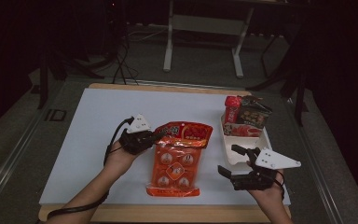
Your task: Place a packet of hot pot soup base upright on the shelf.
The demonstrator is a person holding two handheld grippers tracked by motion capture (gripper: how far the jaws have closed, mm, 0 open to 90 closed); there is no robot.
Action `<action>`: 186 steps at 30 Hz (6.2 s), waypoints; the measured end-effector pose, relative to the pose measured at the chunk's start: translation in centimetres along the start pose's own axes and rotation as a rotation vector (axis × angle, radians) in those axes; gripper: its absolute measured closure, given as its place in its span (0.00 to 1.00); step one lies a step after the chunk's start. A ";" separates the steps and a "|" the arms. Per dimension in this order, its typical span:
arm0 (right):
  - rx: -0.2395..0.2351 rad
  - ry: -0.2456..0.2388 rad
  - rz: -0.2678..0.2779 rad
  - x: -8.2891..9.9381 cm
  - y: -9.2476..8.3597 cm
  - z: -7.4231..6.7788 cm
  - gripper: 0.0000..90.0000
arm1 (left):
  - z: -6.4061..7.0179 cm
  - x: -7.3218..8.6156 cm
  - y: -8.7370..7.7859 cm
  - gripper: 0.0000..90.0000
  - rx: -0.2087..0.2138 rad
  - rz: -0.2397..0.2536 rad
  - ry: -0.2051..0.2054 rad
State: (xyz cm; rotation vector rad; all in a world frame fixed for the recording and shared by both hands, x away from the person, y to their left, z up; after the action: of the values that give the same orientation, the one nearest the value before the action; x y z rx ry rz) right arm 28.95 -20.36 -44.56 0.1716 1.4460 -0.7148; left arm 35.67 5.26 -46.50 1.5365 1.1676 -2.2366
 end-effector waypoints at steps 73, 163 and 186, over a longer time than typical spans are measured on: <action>-0.151 -0.087 0.126 -12.1 -1.1 2.1 1.00 | 5.0 -3.6 -7.4 0.06 0.254 0.321 -0.042; 0.147 0.208 0.056 1.2 -8.4 15.0 0.86 | -0.7 8.9 -4.8 0.03 0.126 0.193 -0.182; 0.165 -0.024 0.112 -7.3 -5.8 10.3 0.62 | -0.7 9.3 -4.7 0.03 0.126 0.185 -0.182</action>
State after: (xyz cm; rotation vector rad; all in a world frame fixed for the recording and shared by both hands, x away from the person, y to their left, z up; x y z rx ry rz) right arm 34.81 -27.77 -34.36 0.3679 1.3438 -0.7412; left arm 29.45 11.40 -52.27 1.3852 0.8150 -2.3046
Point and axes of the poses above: each handheld gripper's, and its own axes: y roughly forward along the jaws, x roughly out of its underside, z roughly to its right, the point moved 8 cm from there along y, roughly forward along the jaws, and after that the axes turned 10 degrees about -y, right-handed, at the moved point
